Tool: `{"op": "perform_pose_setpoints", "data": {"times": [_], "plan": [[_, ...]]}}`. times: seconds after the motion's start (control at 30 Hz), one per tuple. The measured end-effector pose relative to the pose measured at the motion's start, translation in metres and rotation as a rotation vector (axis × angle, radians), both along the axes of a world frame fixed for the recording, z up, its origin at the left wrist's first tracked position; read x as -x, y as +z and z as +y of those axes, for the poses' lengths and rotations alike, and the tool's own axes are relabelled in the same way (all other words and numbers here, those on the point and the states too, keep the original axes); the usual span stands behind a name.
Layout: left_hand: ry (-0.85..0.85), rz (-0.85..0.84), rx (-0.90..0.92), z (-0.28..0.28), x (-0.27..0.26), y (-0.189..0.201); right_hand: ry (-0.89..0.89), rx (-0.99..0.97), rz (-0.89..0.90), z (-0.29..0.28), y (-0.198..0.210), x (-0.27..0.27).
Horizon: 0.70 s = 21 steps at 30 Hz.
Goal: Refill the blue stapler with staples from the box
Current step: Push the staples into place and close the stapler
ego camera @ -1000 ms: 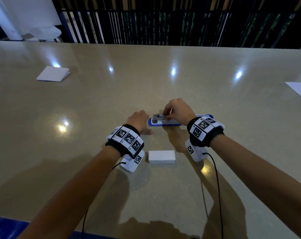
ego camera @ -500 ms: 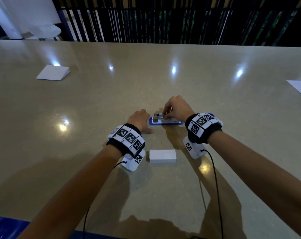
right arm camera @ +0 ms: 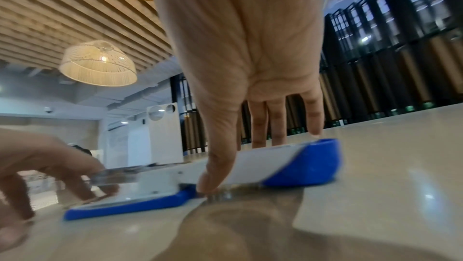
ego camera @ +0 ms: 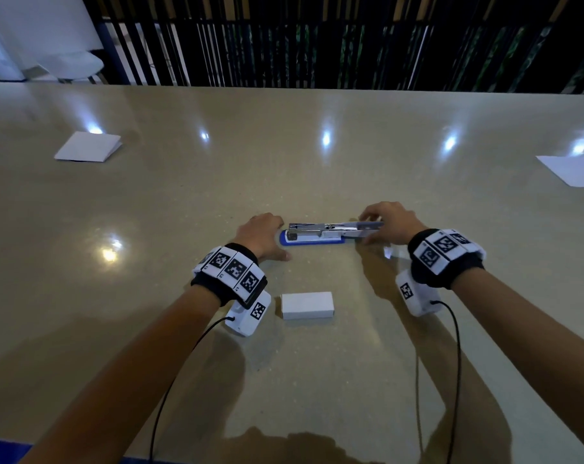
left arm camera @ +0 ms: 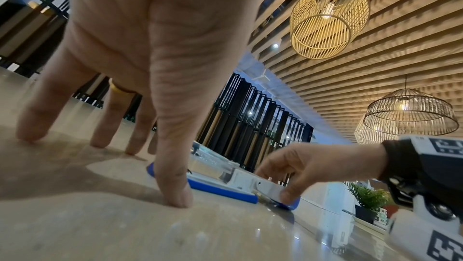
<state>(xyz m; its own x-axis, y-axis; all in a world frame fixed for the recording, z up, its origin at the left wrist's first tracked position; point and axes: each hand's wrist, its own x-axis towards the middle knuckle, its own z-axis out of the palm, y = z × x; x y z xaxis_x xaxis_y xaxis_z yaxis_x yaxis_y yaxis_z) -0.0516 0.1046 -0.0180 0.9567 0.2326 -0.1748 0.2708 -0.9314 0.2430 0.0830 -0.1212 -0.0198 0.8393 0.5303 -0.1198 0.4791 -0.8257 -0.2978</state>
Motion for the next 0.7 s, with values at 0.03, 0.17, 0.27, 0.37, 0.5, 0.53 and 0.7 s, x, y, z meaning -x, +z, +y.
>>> {"op": "perform_pose_setpoints", "data": {"times": [0.03,0.17,0.27,0.37,0.5,0.53,0.7], "plan": [[0.0,-0.033,0.02,-0.001,0.0,0.001,-0.006,0.006,0.012,-0.008,-0.003,-0.003],[0.023,-0.135,0.092,-0.002,-0.003,0.003,-0.054,-0.114,0.005,-0.032,-0.009,-0.011],[0.036,-0.154,0.141,-0.002,-0.006,0.002,-0.065,-0.178,0.013,-0.04,-0.008,-0.014],[0.051,-0.168,0.199,-0.001,-0.007,0.001,-0.037,-0.254,-0.047,-0.041,0.003,-0.012],[0.067,-0.172,0.239,0.0,-0.008,-0.002,0.02,-0.489,-0.143,-0.035,0.032,-0.004],[0.069,-0.171,0.249,0.0,-0.008,-0.002,0.04,-0.561,-0.135,-0.029,0.039,-0.001],[0.071,-0.175,0.283,0.001,-0.009,-0.001,0.175,-0.723,-0.032,0.027,0.052,0.02]]}}
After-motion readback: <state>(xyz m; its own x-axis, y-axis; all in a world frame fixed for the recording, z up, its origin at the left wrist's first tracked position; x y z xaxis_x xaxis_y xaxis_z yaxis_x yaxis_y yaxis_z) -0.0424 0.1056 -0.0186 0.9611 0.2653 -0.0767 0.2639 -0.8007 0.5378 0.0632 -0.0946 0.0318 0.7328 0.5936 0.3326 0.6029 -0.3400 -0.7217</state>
